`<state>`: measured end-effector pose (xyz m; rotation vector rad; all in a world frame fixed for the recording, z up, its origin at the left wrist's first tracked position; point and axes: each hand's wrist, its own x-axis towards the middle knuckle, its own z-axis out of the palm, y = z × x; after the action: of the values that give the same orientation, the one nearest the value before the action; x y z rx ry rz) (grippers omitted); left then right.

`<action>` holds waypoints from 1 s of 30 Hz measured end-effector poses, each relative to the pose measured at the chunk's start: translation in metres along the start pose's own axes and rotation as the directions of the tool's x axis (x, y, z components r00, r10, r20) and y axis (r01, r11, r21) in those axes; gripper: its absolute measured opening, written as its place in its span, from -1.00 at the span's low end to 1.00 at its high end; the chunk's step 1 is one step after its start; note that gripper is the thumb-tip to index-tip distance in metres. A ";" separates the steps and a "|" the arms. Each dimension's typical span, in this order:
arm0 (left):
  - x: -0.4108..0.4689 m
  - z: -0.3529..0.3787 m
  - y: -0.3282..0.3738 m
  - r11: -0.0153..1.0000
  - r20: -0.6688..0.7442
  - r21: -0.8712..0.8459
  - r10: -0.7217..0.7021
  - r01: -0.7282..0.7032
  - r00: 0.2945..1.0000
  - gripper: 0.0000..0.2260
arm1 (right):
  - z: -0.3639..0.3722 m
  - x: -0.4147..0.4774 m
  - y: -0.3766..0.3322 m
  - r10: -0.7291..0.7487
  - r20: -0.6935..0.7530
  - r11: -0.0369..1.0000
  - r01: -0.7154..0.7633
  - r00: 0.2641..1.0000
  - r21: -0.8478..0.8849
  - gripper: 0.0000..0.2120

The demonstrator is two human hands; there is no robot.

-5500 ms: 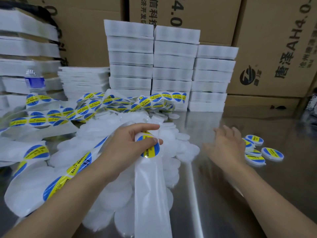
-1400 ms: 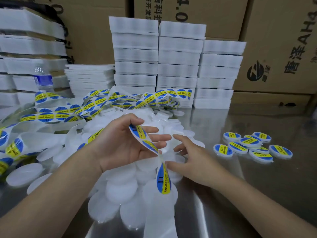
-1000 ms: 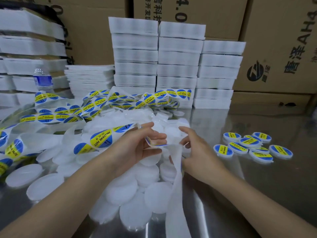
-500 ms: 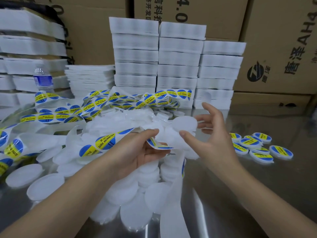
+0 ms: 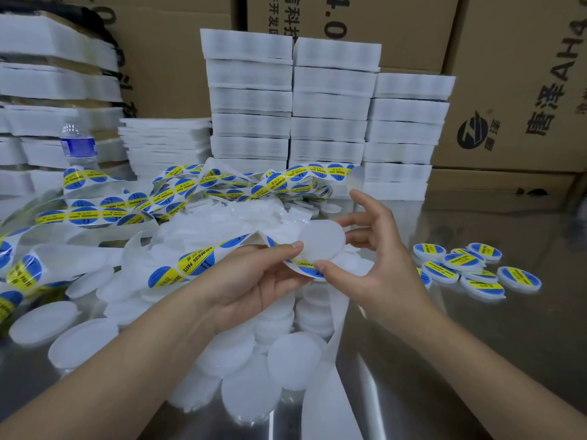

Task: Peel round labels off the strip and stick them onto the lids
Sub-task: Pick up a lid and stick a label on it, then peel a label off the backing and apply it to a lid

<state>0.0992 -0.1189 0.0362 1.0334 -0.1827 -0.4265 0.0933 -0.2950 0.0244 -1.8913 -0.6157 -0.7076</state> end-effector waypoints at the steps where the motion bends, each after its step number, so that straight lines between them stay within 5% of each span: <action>1: 0.000 0.000 0.000 1.000 0.011 0.005 0.002 -0.002 1.000 -0.71 | 0.000 0.000 -0.001 -0.004 0.001 1.000 0.004 1.000 0.001 -0.24; 11: 0.000 -0.001 -0.002 0.972 -0.099 0.215 0.115 -0.091 0.988 -0.74 | 0.001 0.000 -0.004 -0.036 0.034 0.998 0.034 0.999 0.061 -0.23; 16: -0.003 0.003 -0.001 0.934 -0.129 0.317 0.213 -0.163 0.969 -0.38 | -0.001 0.004 -0.004 0.102 -0.051 0.973 -0.089 0.993 0.213 -0.31; 20: -0.004 0.005 -0.002 0.913 -0.137 0.363 0.248 -0.184 0.959 -0.68 | -0.007 0.009 -0.003 0.260 -0.058 0.939 -0.238 0.964 0.249 -0.40; 24: -0.001 0.003 -0.009 0.931 -0.106 0.337 0.187 -0.141 0.977 -0.60 | -0.007 0.009 0.000 0.228 0.000 0.944 -0.221 0.974 0.246 -0.59; 30: -0.002 0.004 -0.010 0.916 -0.061 0.340 0.247 -0.213 0.967 -0.74 | -0.005 0.008 0.000 0.245 0.013 0.941 -0.241 0.970 0.236 -0.54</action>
<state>0.0933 -0.1256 0.0294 1.3444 -0.2881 -0.1268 0.0976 -0.2985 0.0318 -1.7006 -0.4254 -0.4672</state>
